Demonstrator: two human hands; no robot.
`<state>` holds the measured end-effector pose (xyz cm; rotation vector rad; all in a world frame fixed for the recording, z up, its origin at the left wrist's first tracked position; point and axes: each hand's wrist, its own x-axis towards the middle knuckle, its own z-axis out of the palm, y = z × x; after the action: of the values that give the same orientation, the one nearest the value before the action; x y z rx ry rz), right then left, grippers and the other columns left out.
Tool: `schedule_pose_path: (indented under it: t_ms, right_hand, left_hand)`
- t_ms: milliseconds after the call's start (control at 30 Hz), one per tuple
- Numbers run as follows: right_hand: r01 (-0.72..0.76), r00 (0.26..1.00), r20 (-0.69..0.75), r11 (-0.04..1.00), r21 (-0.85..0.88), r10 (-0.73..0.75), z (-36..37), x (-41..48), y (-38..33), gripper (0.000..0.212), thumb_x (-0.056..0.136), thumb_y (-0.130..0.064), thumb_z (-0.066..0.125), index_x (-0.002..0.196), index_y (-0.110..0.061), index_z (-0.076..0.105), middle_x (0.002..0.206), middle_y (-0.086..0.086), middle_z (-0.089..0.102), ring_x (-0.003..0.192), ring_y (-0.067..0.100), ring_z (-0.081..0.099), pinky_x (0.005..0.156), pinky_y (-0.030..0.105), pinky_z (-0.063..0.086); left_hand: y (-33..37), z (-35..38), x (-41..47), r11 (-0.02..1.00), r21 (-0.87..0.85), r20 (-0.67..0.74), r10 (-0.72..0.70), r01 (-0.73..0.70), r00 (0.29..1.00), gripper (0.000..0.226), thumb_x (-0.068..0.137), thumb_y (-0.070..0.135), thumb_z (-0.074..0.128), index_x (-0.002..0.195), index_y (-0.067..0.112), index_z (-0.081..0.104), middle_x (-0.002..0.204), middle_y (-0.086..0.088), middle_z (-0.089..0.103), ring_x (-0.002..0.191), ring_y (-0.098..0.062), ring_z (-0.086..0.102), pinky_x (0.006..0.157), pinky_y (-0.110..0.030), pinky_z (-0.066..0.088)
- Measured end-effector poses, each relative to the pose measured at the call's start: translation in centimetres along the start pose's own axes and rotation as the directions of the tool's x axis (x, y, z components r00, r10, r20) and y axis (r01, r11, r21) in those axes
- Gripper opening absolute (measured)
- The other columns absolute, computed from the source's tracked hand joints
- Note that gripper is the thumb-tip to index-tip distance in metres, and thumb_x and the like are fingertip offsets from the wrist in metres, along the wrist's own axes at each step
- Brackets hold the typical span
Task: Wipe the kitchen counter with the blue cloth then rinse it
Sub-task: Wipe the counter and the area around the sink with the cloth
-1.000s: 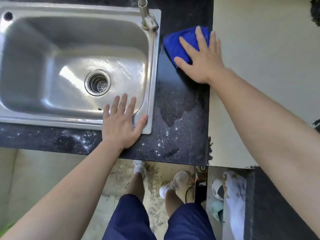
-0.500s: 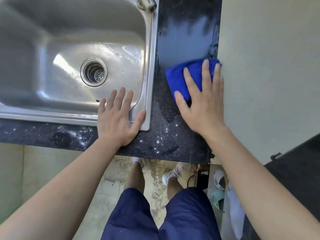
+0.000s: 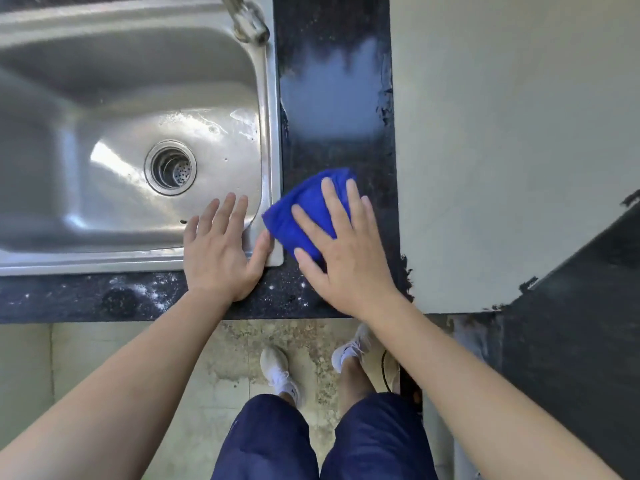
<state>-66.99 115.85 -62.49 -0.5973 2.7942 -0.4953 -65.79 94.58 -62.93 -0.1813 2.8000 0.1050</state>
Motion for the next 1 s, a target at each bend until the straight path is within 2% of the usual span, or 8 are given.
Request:
schedule_pose_path:
  t_ms: [167,233,333,467,600,733,867,1000]
  right_hand:
    - [0.157,0.984,0.104,0.982,-0.104,-0.147,-0.7,-1.4,2.4,0.063,0.097,-0.058,0.041,0.155,-0.034,0.035,0.168,0.012,0.015,0.154,0.040,0.007,0.124,0.055,0.006]
    - [0.066,0.994,0.096,0.987,-0.149,-0.052,-2.4,1.8,3.8,0.064,0.097,-0.061,0.033,0.157,-0.037,0.028,0.169,0.010,0.008,0.155,0.038,0.002,0.125,0.053,0.004]
    - [-0.204,0.975,0.056,0.965,-0.166,0.216,-5.0,6.6,6.1,0.065,0.100,-0.062,0.026,0.160,-0.039,0.014,0.169,0.008,-0.005,0.154,0.037,-0.009,0.125,0.052,-0.002]
    - [-0.390,0.921,-0.006,0.919,-0.065,0.390,-3.5,5.5,3.9,0.063,0.102,-0.057,0.025,0.160,-0.037,0.012,0.169,0.009,-0.010,0.153,0.038,-0.012,0.125,0.050,0.000]
    - [-0.413,0.909,-0.044,0.909,0.056,0.415,0.8,-3.6,-1.5,0.061,0.104,-0.054,0.030,0.160,-0.038,0.015,0.169,0.007,-0.012,0.153,0.037,-0.013,0.125,0.049,-0.004]
    - [-0.452,0.892,0.005,0.892,0.031,0.452,2.7,-9.9,-5.2,0.060,0.103,-0.053,0.033,0.160,-0.038,0.017,0.169,0.006,-0.012,0.154,0.036,-0.012,0.125,0.049,-0.003]
    - [-0.452,0.889,0.051,0.889,-0.069,0.456,1.5,-7.7,-5.1,0.061,0.104,-0.056,0.026,0.160,-0.038,0.009,0.168,0.008,-0.014,0.153,0.038,-0.013,0.125,0.049,0.000]
    - [-0.468,0.878,0.069,0.880,-0.079,0.473,-0.2,-1.1,-4.8,0.062,0.104,-0.054,0.023,0.160,-0.037,0.005,0.168,0.011,-0.016,0.152,0.043,-0.013,0.124,0.051,0.001]
  left_hand:
    - [0.0,0.0,-0.1,1.000,-0.009,0.009,0.014,-0.014,1.000,0.082,0.093,0.069,0.013,0.154,0.019,0.034,0.159,-0.006,0.038,0.147,-0.029,0.031,0.116,-0.051,0.025]
    - [0.0,-0.2,0.0,1.000,-0.021,-0.011,0.015,-0.015,1.000,0.084,0.091,0.071,0.012,0.155,0.020,0.032,0.160,-0.005,0.035,0.148,-0.028,0.028,0.118,-0.050,0.023]
    - [0.2,-0.3,0.2,0.999,-0.031,-0.023,0.020,-0.021,1.000,0.085,0.091,0.072,0.010,0.156,0.021,0.027,0.163,-0.004,0.030,0.150,-0.026,0.022,0.120,-0.049,0.019]
    - [0.1,0.1,0.3,0.997,-0.043,-0.039,0.058,-0.060,0.998,0.085,0.091,0.074,0.007,0.158,0.024,0.022,0.164,-0.003,0.024,0.152,-0.025,0.017,0.121,-0.050,0.015]
    - [-0.8,0.1,0.4,0.982,-0.069,-0.055,0.173,-0.177,0.983,0.073,0.097,0.067,0.012,0.159,0.028,0.016,0.167,-0.008,0.011,0.155,-0.025,0.002,0.123,-0.054,0.002]
    - [-2.4,0.5,-3.2,0.946,-0.085,-0.164,0.297,-0.313,0.941,0.066,0.101,0.057,0.020,0.159,0.025,0.016,0.167,-0.016,0.002,0.154,-0.031,-0.005,0.121,-0.059,-0.005]
    - [-4.2,1.7,-8.7,0.942,-0.050,-0.199,0.315,-0.331,0.928,0.070,0.101,0.058,0.020,0.160,0.022,0.009,0.167,-0.014,-0.004,0.154,-0.030,-0.008,0.121,-0.058,-0.005]
    - [-6.0,4.0,-11.2,0.941,0.017,-0.075,0.339,-0.339,0.938,0.073,0.101,0.064,0.012,0.160,0.025,-0.003,0.166,-0.006,-0.018,0.151,-0.021,-0.023,0.120,-0.057,-0.012]
